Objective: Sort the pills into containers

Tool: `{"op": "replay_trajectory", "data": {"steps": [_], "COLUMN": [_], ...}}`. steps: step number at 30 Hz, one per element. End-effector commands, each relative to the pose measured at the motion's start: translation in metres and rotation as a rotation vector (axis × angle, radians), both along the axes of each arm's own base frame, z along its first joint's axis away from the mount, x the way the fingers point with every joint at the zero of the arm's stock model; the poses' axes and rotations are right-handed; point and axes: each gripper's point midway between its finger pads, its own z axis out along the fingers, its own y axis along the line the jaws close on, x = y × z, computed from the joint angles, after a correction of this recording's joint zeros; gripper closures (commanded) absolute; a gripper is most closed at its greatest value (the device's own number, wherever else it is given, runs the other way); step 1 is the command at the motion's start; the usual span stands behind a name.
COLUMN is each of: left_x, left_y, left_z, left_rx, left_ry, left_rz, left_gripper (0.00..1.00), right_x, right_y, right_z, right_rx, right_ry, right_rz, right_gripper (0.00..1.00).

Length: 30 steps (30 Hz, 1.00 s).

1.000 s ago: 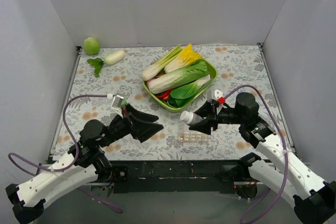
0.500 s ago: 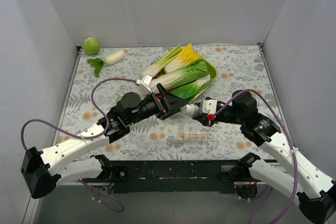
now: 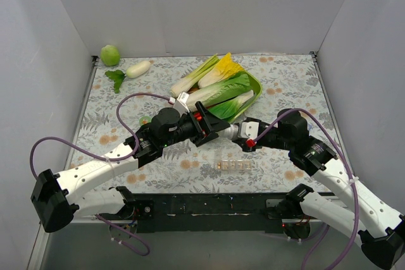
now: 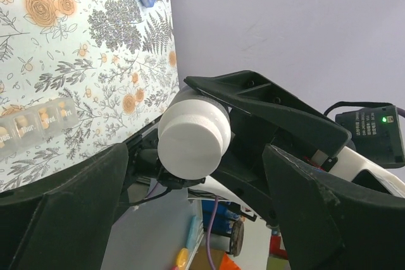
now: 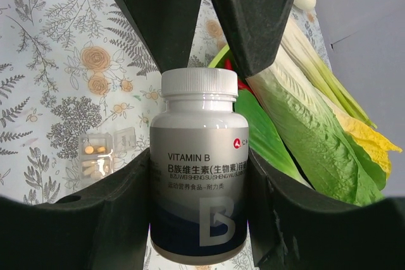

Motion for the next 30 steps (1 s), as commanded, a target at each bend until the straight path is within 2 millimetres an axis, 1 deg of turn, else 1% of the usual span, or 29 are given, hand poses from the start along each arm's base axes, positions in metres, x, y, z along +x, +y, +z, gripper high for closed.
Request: {"op": "replay_trajectory", "data": {"steps": [1, 2, 3, 6, 9, 10, 13, 14, 15, 16, 17, 18, 19, 20, 21, 22, 23, 24, 25, 26, 27, 28, 29, 30], "left_x": [-0.003, -0.005, -0.004, -0.005, -0.008, -0.008, -0.012, -0.016, -0.023, -0.027, -0.032, -0.048, -0.059, -0.064, -0.070, -0.087, -0.092, -0.100, -0.105, -0.105, -0.103, -0.091, -0.085, -0.081], "left_y": [-0.003, -0.004, -0.007, -0.011, -0.014, -0.015, -0.015, -0.015, -0.016, -0.015, -0.013, -0.012, -0.011, -0.010, -0.009, -0.007, -0.005, 0.000, 0.003, 0.005, 0.011, 0.011, 0.011, 0.012], "left_z": [0.015, 0.013, 0.018, 0.017, 0.020, 0.020, 0.020, 0.020, 0.023, 0.022, 0.024, 0.023, 0.027, 0.024, 0.020, 0.016, 0.010, -0.002, -0.003, -0.004, -0.011, -0.008, -0.003, 0.004], "left_rx": [-0.023, -0.021, -0.043, -0.044, -0.058, -0.055, -0.048, -0.048, -0.068, -0.067, -0.057, -0.072, -0.084, -0.058, -0.029, -0.034, -0.003, 0.026, 0.028, 0.041, 0.091, 0.146, 0.164, 0.169], "left_ry": [-0.031, -0.027, -0.043, -0.054, -0.077, -0.094, -0.151, -0.180, -0.227, -0.272, -0.356, -0.440, -0.535, -0.658, -0.689, -0.731, -0.853, -0.845, -0.893, -0.939, -1.004, -1.029, -1.053, -1.063], "left_rz": [-0.034, -0.043, -0.050, -0.076, -0.102, -0.111, -0.148, -0.170, -0.216, -0.247, -0.276, -0.372, -0.437, -0.491, -0.547, -0.670, -0.754, -0.824, -0.863, -0.872, -0.884, -0.814, -0.775, -0.730], "left_gripper": [0.14, 0.14, 0.15, 0.23, 0.39, 0.52, 0.64, 0.69, 0.73, 0.77, 0.80, 0.82, 0.83, 0.84, 0.84, 0.84, 0.84, 0.84, 0.84, 0.83, 0.70, 0.61, 0.51, 0.43], "right_x": [0.004, 0.003, 0.004, 0.002, -0.002, -0.003, -0.008, -0.010, -0.013, -0.015, -0.018, -0.026, -0.029, -0.033, -0.045, -0.050, -0.052, -0.066, -0.072, -0.072, -0.078, -0.080, -0.079, -0.079], "right_y": [0.005, 0.006, 0.006, 0.008, 0.010, 0.011, 0.012, 0.013, 0.014, 0.015, 0.016, 0.017, 0.020, 0.020, 0.022, 0.023, 0.026, 0.027, 0.027, 0.029, 0.027, 0.027, 0.025, 0.024], "right_z": [0.032, 0.032, 0.033, 0.035, 0.034, 0.034, 0.035, 0.035, 0.036, 0.036, 0.034, 0.034, 0.037, 0.033, 0.034, 0.031, 0.029, 0.026, 0.023, 0.035, 0.015, 0.015, 0.014, 0.008], "right_rx": [0.061, 0.067, 0.072, 0.091, 0.114, 0.120, 0.151, 0.168, 0.181, 0.196, 0.205, 0.230, 0.252, 0.261, 0.289, 0.302, 0.338, 0.357, 0.372, 0.429, 0.424, 0.447, 0.466, 0.463], "right_ry": [-0.058, -0.054, -0.052, -0.025, 0.021, 0.031, 0.091, 0.131, 0.155, 0.181, 0.213, 0.282, 0.308, 0.358, 0.466, 0.524, 0.567, 0.716, 0.800, 0.777, 0.869, 0.964, 0.968, 0.992], "right_rz": [0.001, 0.002, 0.000, -0.002, 0.004, 0.007, 0.017, 0.014, 0.027, 0.036, 0.043, 0.063, 0.078, 0.090, 0.127, 0.140, 0.160, 0.186, 0.192, 0.234, 0.229, 0.209, 0.204, 0.192], "right_gripper": [0.99, 0.99, 0.99, 0.99, 0.99, 0.99, 0.99, 0.99, 0.99, 0.99, 0.99, 0.99, 0.99, 0.99, 0.99, 0.99, 0.99, 0.99, 0.99, 0.99, 0.99, 0.99, 0.99, 0.99]}}
